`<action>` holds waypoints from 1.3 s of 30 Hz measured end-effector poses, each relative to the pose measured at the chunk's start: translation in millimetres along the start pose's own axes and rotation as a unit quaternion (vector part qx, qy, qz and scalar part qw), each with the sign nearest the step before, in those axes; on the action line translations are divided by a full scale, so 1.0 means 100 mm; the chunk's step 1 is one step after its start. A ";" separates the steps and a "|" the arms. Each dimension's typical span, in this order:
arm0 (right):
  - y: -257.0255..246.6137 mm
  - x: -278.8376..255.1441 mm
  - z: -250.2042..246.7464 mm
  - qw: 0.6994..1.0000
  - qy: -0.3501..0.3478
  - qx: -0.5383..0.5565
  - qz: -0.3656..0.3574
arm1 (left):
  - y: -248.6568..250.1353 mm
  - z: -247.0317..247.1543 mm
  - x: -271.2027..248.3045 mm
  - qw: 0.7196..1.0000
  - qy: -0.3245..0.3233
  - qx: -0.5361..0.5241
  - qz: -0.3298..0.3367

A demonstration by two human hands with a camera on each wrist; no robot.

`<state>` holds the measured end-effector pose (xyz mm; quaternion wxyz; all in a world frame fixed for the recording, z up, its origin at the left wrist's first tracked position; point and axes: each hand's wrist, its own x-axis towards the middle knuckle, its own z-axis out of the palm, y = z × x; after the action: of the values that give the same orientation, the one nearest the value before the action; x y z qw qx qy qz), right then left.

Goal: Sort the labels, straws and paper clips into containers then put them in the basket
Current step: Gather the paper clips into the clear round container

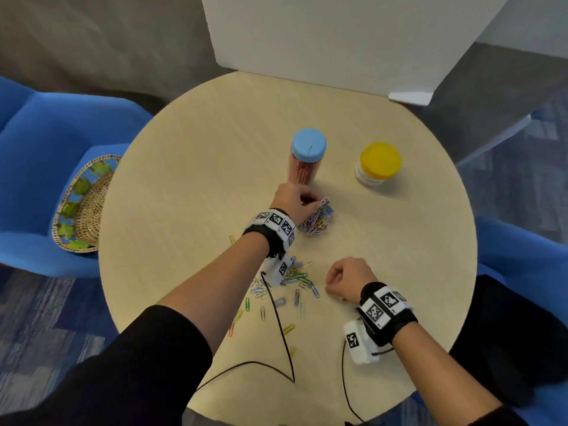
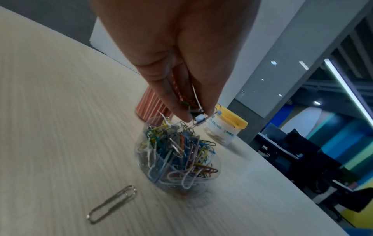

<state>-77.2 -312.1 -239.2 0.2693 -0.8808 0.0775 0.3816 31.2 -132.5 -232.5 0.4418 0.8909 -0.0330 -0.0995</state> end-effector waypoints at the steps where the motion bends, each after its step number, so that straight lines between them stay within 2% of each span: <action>1: 0.04 -0.01 0.04 1.000 -0.002 0.003 0.002 | 0.01 0.00 0.01 1.000 -0.006 0.012 0.010; 10: 0.17 0.01 0.08 1.000 0.025 0.003 -0.006 | 0.00 0.04 0.04 0.993 -0.048 0.095 0.048; 14: 0.20 0.02 0.06 0.997 0.064 -0.023 0.033 | -0.02 0.04 -0.03 0.988 -0.029 0.132 0.073; 17: 0.08 0.03 0.12 0.998 0.058 -0.004 0.017 | -0.09 -0.07 -0.18 0.991 0.003 0.092 0.095; 19: -0.09 0.05 0.17 0.998 0.030 0.053 -0.017 | -0.24 -0.20 -0.34 0.995 0.026 0.059 0.072; 21: -0.29 0.08 0.21 0.993 -0.028 0.100 -0.046 | -0.49 -0.33 -0.53 0.996 0.049 0.073 0.014; 23: -0.48 0.15 0.25 0.994 -0.007 0.066 -0.088 | -0.77 -0.44 -0.76 0.990 0.051 0.123 -0.054; 24: -0.57 0.20 0.26 0.993 0.035 0.035 -0.111 | -0.90 -0.48 -0.88 0.986 0.041 0.147 -0.066; 26: -0.74 0.27 0.29 0.983 0.108 -0.005 -0.149 | -1.09 -0.51 -1.11 0.985 0.010 0.168 -0.041; 29: -0.90 0.32 0.40 0.962 0.136 -0.099 -0.213 | -1.20 -0.50 -1.39 0.976 -0.049 0.211 0.018; 31: -0.93 0.29 0.49 0.944 0.130 -0.188 -0.237 | -1.18 -0.49 -1.51 0.968 -0.080 0.236 0.038; 33: -0.90 0.24 0.58 0.936 0.103 -0.230 -0.244 | -1.14 -0.51 -1.61 0.964 -0.106 0.239 0.041; 37: -0.75 0.14 0.65 0.922 0.041 -0.267 -0.279 | -1.14 -0.59 -1.76 0.948 -0.182 0.257 0.043; 39: -0.68 0.08 0.58 0.929 0.051 -0.246 -0.273 | -1.19 -0.62 -1.81 0.934 -0.212 0.282 0.053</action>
<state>-84.6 -222.9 -249.2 0.1338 -0.9247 -0.2489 0.2550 -136.3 14.8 -263.5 0.1601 0.9341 -0.1994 -0.2489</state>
